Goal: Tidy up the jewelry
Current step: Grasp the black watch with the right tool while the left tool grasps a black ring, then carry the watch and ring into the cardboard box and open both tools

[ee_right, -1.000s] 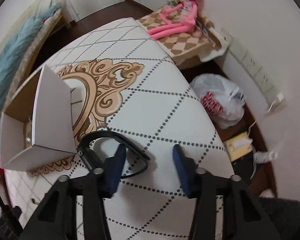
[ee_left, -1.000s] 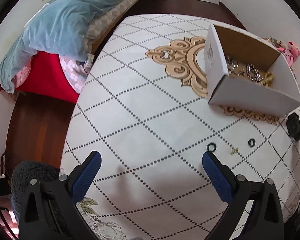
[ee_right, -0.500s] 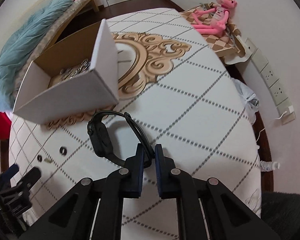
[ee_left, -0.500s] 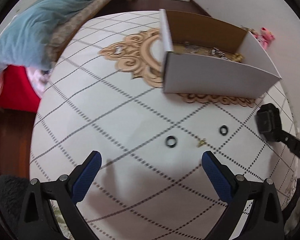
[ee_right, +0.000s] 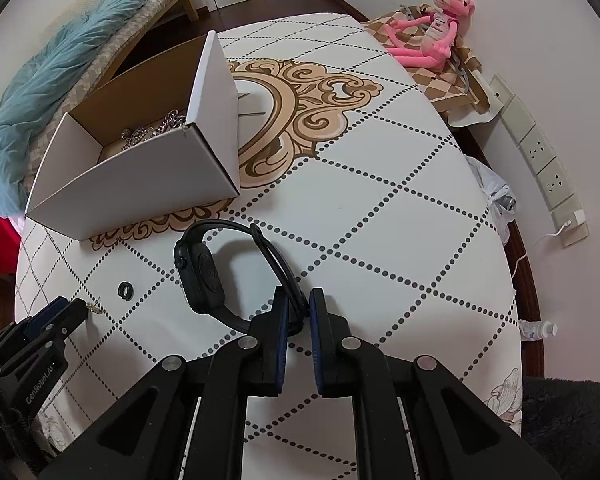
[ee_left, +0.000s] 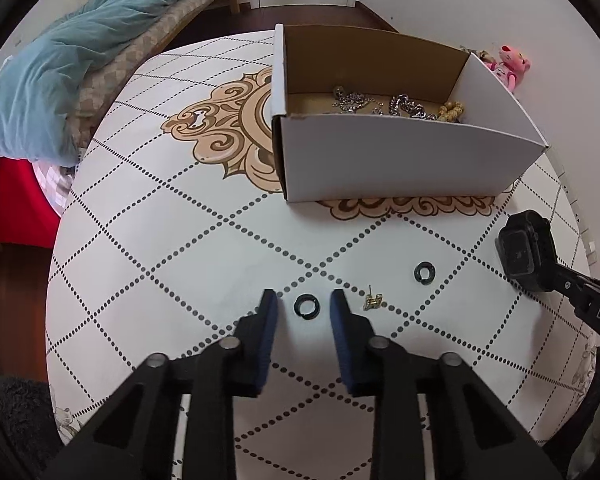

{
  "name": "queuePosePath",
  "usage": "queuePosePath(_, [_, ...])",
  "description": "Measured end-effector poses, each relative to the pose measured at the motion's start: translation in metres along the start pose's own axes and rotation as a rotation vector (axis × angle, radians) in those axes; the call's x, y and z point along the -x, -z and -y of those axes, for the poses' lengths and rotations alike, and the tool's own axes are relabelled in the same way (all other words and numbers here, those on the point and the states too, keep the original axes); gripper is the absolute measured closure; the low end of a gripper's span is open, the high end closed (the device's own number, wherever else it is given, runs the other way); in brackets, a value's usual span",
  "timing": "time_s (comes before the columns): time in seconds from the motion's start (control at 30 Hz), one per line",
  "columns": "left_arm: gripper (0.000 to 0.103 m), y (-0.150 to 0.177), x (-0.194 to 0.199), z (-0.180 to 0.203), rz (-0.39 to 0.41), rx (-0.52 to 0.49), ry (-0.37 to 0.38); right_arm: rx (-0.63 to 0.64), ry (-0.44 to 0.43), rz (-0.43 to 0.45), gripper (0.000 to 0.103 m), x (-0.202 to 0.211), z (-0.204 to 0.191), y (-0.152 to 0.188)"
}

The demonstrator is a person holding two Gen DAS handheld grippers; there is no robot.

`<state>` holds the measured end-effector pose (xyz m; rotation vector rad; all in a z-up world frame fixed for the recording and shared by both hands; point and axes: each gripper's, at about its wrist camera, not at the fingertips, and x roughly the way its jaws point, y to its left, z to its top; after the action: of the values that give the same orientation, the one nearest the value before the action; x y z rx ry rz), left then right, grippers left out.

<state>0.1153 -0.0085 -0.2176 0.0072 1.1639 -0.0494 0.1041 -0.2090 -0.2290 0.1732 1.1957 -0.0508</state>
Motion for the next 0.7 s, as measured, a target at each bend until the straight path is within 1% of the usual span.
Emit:
queuePosePath(0.1, [0.089, 0.0, 0.001, 0.001, 0.001, 0.003, 0.008, 0.0, 0.001, -0.001, 0.092, 0.0, 0.001, -0.001])
queuePosePath(0.13, [0.093, 0.0, 0.001, 0.002, 0.001, 0.002, 0.011, 0.001, 0.001, -0.001, 0.092, 0.0, 0.001, 0.0])
queuePosePath(0.37, [0.093, 0.004, 0.008, 0.002, 0.012, 0.009, 0.018, -0.004, -0.008, 0.01, 0.093, 0.003, 0.002, -0.002])
queuePosePath(0.57, [0.093, -0.007, 0.037, 0.002, 0.085, 0.004, 0.024, -0.005, -0.038, 0.051, 0.093, 0.022, 0.0, -0.006])
queuePosePath(0.7, [0.093, -0.023, 0.065, 0.003, 0.156, 0.005, 0.041, -0.002, -0.074, 0.096, 0.093, 0.046, -0.007, -0.014])
